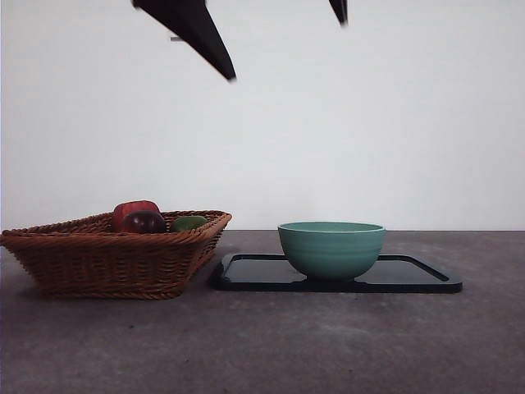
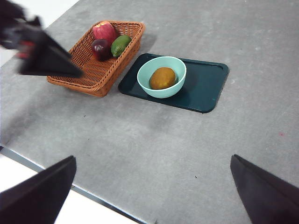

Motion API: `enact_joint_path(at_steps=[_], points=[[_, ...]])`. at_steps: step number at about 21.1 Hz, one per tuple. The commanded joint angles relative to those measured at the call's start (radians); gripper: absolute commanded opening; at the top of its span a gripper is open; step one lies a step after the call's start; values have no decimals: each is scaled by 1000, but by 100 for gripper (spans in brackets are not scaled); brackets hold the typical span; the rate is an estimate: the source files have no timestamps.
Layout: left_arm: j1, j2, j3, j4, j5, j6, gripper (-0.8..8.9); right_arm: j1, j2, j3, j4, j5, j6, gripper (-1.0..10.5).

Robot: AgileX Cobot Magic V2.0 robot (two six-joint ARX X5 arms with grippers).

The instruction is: Pick up the wifruite, put it on the bowl, pick up the plate, put it on desk

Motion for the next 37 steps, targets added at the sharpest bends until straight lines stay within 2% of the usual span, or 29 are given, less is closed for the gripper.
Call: enact_joint_path(at_steps=[1, 5, 15, 24, 35, 37], points=[[11, 121, 106, -50, 11, 56, 559, 4, 1, 11, -69, 0, 0, 597], [53, 288, 243, -90, 11, 98, 559, 4, 1, 11, -69, 0, -21, 597], [124, 607, 555, -41, 6, 100, 559, 4, 1, 11, -69, 0, -23, 597], [142, 666, 563, 82, -9, 97, 557, 4, 1, 11, -69, 0, -22, 598], [140, 743, 563, 76, -8, 86, 526, 4, 1, 11, -69, 0, -15, 598], [140, 744, 563, 73, -8, 87, 491, 4, 1, 11, -69, 0, -15, 597]])
